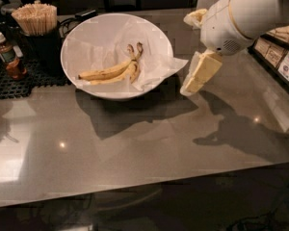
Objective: Pick banana from white bowl
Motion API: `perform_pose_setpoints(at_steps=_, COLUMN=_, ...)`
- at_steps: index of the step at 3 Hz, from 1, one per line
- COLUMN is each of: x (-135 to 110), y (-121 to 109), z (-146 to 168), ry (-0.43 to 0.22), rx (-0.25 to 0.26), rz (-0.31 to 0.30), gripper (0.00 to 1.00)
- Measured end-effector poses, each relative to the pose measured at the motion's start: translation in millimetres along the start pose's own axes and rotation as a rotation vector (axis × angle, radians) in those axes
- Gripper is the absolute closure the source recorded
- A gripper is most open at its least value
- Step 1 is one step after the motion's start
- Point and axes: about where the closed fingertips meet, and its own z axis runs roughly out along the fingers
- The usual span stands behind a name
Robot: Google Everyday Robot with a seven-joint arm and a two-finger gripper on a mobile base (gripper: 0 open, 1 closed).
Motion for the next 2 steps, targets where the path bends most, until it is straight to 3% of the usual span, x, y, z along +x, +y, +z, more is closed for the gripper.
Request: perform_pose_setpoints(at_steps=2, x=-78, y=-27, z=53, ry=-0.135, rx=-0.227, rz=-0.311, gripper=0.00)
